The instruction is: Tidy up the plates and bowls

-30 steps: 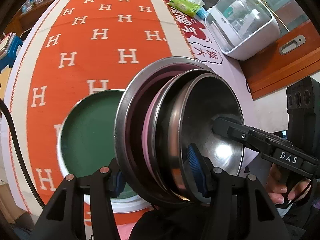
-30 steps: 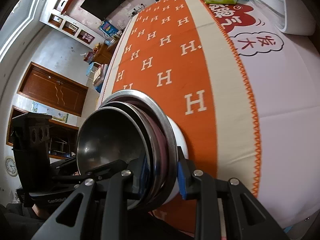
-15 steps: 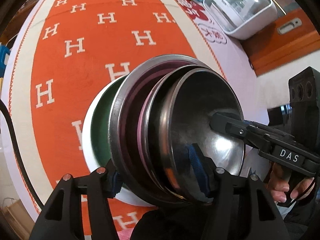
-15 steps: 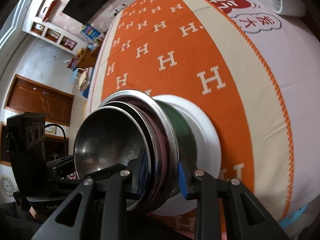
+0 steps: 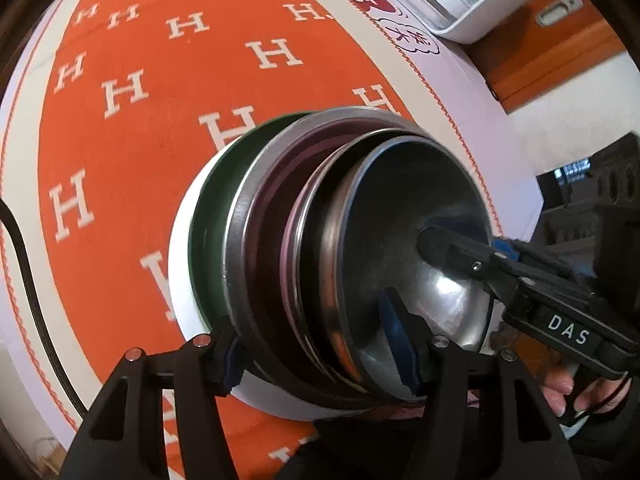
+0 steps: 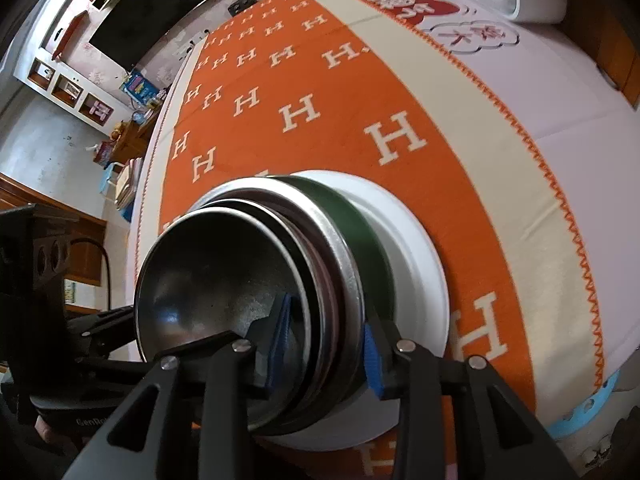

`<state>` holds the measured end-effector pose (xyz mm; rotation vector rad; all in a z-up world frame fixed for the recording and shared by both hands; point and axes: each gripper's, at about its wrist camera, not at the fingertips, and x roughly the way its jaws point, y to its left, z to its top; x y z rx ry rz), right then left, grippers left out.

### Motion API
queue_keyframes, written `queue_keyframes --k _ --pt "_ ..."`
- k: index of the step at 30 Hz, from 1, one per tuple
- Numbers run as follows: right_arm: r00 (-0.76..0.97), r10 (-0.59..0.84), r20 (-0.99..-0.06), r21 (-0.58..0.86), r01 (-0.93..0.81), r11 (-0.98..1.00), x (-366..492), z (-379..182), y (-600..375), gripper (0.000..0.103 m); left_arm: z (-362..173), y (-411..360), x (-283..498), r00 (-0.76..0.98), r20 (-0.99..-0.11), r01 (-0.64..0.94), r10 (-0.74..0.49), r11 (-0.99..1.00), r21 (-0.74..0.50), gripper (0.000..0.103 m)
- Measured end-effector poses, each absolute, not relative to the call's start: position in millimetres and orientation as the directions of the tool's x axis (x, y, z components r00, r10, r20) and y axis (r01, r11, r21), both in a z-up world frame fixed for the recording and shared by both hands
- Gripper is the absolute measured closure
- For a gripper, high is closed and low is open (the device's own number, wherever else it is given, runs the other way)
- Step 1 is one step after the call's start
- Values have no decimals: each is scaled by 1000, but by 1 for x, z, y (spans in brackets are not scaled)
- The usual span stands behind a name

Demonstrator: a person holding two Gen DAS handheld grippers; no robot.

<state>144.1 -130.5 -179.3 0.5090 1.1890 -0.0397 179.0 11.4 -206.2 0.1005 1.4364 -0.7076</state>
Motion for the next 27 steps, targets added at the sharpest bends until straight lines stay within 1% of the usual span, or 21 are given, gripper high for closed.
queue_keyframes --k 4,6,8,10,15,17,20,21,23,25,27 --pt "398 163 -903 294 293 910 144 -172 -130 68 -200 7 178 18 -934 520 -357 801 -296 43" --pt "406 153 -901 283 282 917 145 -164 -131 65 -194 7 179 51 -941 515 -334 816 -262 42" --pt "412 159 -897 287 270 919 146 -156 -132 59 -184 10 179 92 -941 500 -326 832 -239 35" --pt "424 171 -889 296 249 922 148 -146 -133 52 -170 14 178 146 -935 472 -323 853 -221 32" --pt "476 177 -861 297 188 936 147 -126 -133 50 -136 24 166 290 -907 410 -306 896 -171 27" --pt "504 179 -845 292 154 944 143 -118 -133 49 -125 27 159 348 -892 373 -288 915 -150 20" --pt "529 186 -828 279 101 955 134 -110 -132 40 -109 31 141 455 -864 292 -217 952 -86 13" --pt "531 192 -825 279 87 956 131 -108 -133 36 -106 31 135 472 -857 280 -205 957 -75 13" --pt "530 209 -822 289 71 955 124 -105 -136 34 -100 31 124 484 -855 263 -185 963 -59 12" --pt "522 233 -820 307 58 950 116 -102 -140 29 -96 29 114 485 -860 255 -158 966 -34 11" --pt "518 243 -820 306 38 951 106 -98 -144 26 -90 30 103 499 -857 233 -124 972 -5 8"
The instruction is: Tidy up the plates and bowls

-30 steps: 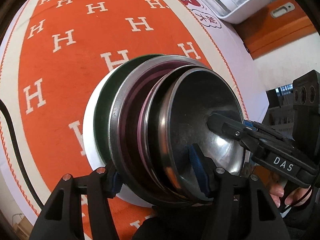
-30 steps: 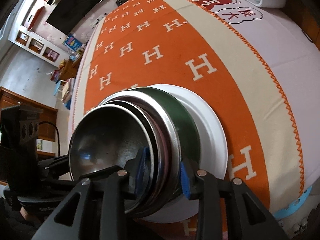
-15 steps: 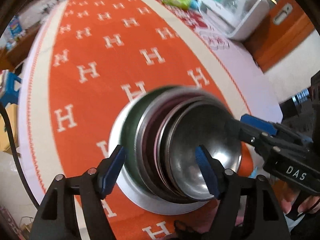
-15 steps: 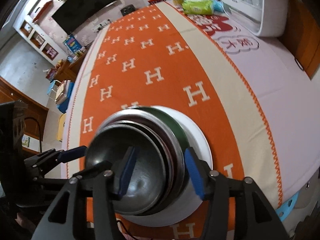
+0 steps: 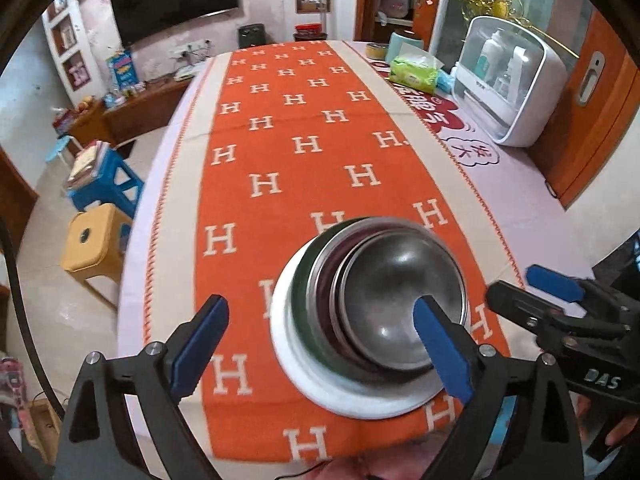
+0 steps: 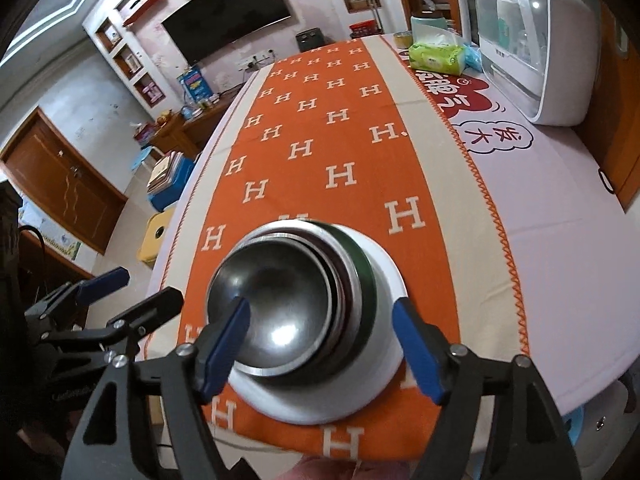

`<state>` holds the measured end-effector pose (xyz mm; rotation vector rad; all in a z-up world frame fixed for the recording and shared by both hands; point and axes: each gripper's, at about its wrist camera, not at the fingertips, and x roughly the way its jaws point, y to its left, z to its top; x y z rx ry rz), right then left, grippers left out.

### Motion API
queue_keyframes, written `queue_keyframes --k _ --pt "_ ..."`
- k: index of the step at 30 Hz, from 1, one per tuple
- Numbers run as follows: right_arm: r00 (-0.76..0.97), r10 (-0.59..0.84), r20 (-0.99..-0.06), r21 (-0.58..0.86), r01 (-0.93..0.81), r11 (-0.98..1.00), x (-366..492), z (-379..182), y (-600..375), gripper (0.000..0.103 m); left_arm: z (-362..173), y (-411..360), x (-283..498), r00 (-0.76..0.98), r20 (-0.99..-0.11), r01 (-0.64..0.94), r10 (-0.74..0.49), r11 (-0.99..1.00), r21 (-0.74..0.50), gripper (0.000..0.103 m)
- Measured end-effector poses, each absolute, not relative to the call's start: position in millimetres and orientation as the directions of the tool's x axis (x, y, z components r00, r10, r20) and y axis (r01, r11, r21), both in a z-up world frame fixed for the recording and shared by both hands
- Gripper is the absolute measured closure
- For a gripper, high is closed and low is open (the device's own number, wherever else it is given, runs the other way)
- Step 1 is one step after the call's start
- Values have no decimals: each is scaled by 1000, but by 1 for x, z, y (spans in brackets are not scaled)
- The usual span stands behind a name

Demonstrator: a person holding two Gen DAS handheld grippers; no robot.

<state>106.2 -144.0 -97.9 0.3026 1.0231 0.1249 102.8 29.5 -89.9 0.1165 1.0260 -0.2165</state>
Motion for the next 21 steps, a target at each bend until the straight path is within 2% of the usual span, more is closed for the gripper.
queue_keyframes --k 2,4,7,14,21 --pt "506 240 -828 286 13 958 95 -93 -145 21 -82 32 91 511 -853 209 -109 978 0 1" --pt "496 249 -832 278 -16 960 86 -89 -145 14 -75 36 81 517 -850 181 -103 983 -9 1" --pt "473 274 -838 283 -54 958 74 -78 -145 9 -62 39 66 521 -851 136 -72 991 0 1" --pt "504 272 -820 259 -97 961 56 -43 -147 6 -35 41 38 556 -830 80 -48 997 -4 1" --pt "602 196 -774 174 -95 980 47 -12 -146 5 -14 41 37 625 -781 10 -4 1000 3 1"
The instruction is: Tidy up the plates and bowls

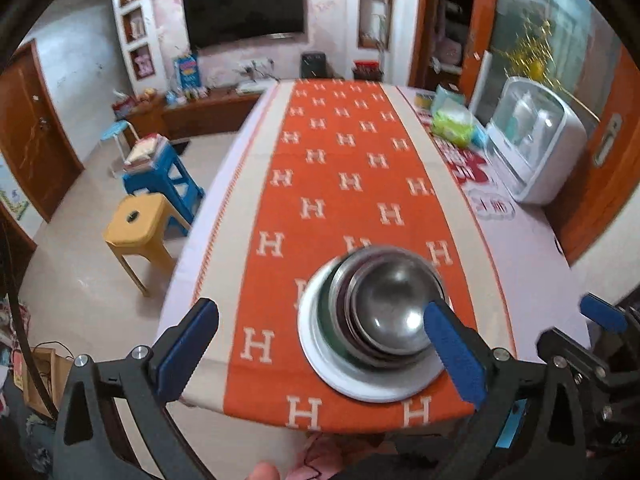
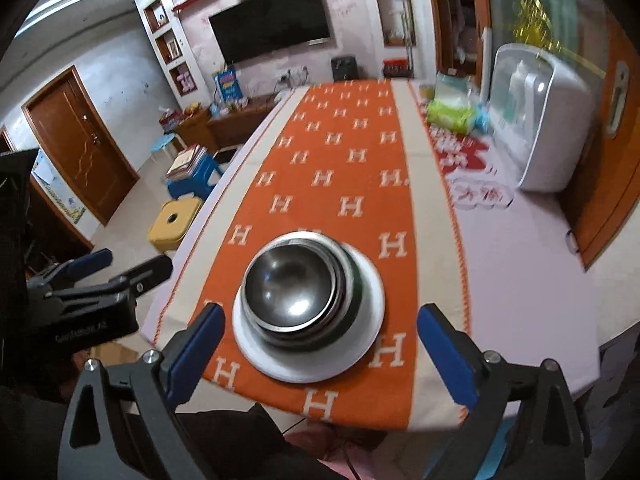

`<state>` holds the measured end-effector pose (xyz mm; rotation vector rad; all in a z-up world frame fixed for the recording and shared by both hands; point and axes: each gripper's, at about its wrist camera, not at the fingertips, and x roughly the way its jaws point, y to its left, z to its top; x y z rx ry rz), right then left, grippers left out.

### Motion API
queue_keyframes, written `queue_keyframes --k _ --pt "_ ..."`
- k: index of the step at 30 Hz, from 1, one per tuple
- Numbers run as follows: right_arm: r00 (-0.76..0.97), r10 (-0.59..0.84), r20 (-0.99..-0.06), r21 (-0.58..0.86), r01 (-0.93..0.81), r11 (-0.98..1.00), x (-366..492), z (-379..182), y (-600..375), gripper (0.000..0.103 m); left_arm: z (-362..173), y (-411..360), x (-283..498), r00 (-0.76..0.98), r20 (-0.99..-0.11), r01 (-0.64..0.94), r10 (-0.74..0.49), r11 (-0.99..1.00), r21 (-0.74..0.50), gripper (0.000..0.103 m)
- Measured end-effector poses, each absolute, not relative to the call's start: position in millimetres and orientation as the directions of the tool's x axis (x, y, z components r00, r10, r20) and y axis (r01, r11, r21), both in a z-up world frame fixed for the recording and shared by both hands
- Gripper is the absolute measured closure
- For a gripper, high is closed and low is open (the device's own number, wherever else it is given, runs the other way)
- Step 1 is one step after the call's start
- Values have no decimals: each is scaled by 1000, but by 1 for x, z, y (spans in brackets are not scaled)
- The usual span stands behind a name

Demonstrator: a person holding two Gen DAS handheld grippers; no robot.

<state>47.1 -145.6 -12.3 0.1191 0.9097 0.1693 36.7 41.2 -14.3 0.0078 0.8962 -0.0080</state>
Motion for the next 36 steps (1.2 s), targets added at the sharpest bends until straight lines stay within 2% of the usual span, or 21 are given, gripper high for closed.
queue_keyframes --k 6,17,21,36 --pt "631 161 -759 163 -55 985 54 -8 -152 0 -3 38 38 668 -744 -11 27 1000 26 1" --pt "623 86 -777 145 44 988 61 -19 -164 0 -1 19 43 711 -701 15 64 994 106 1" --pt "607 78 -791 156 76 985 62 -24 -170 0 -3 14 45 706 -706 29 59 993 112 1" --pt "600 111 -792 158 27 987 54 -22 -164 0 -5 17 39 685 -726 21 57 995 98 1"
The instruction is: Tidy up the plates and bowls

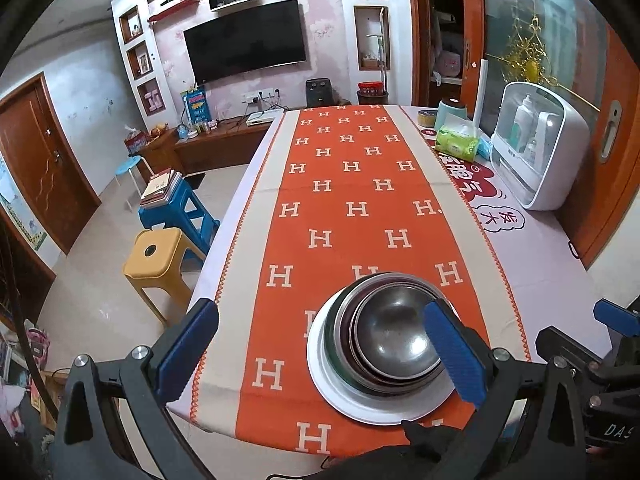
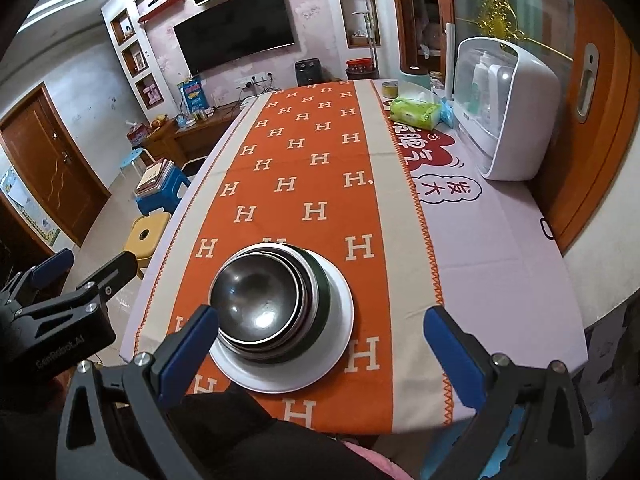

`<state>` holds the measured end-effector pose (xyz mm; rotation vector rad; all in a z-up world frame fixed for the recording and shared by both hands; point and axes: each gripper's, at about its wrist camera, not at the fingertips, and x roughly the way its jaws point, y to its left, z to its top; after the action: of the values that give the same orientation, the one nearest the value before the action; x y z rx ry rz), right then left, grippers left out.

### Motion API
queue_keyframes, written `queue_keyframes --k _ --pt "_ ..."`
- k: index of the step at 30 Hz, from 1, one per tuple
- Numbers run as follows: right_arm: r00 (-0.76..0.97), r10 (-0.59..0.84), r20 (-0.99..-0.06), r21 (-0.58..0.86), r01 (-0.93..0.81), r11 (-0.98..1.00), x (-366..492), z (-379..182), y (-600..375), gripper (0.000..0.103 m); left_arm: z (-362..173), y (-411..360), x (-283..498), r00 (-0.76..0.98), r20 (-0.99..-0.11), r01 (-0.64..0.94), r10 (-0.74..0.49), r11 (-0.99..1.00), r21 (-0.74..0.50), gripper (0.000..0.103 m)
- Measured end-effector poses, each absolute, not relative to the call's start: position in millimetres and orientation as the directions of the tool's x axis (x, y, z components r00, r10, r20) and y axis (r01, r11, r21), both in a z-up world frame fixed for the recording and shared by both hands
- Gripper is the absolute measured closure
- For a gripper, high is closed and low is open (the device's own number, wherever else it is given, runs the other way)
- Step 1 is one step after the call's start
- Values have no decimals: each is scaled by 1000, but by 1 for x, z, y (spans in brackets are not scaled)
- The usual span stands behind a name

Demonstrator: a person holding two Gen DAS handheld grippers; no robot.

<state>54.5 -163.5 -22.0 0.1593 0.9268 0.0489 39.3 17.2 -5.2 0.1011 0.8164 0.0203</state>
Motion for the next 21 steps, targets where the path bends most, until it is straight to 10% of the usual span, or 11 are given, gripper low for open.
queue_keyframes --k 21 --pt "558 94 -824 138 36 990 57 -30 -159 0 -19 17 44 635 -772 64 28 994 89 1"
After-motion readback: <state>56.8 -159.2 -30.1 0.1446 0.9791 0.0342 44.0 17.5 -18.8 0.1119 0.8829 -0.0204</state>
